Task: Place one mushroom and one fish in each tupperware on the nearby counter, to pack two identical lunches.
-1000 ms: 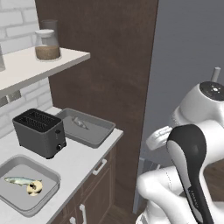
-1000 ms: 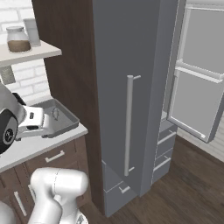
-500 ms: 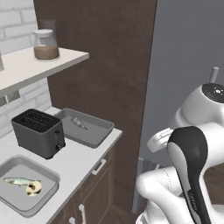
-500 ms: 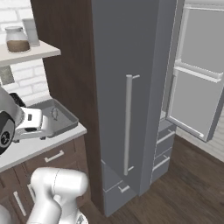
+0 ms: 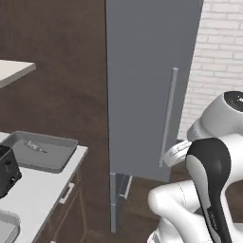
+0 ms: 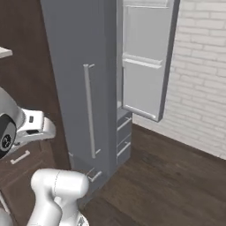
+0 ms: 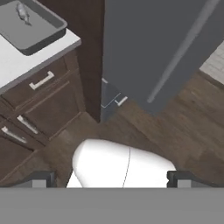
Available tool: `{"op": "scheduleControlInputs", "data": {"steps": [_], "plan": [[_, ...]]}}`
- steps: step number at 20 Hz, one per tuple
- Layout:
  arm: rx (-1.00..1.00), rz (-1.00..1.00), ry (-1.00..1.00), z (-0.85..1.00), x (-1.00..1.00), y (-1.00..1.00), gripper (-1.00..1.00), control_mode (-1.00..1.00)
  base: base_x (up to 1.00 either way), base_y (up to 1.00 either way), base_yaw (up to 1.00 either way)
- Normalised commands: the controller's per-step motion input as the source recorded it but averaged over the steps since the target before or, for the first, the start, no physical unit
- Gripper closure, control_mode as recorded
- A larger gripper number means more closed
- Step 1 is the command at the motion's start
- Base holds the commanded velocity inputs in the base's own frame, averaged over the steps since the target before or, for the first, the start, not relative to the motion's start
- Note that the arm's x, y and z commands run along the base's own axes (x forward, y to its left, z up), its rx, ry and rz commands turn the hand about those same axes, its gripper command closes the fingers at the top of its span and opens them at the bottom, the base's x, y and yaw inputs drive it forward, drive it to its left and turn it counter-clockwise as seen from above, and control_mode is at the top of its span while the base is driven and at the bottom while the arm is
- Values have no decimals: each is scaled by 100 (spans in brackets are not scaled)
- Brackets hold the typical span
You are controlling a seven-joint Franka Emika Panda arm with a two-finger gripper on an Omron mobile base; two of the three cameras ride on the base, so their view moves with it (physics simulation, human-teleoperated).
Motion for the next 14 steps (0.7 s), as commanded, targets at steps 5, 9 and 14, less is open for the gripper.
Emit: {"op": "scheduleControlInputs", "data": {"steps": [5,9,14], "plan": [[0,0,0,0,0,0,-100,100,0,-28,-64],[0,0,0,0,0,0,-100,100,0,-28,-64],[0,0,0,0,0,0,-100,100,-8,-38,-58]]}}
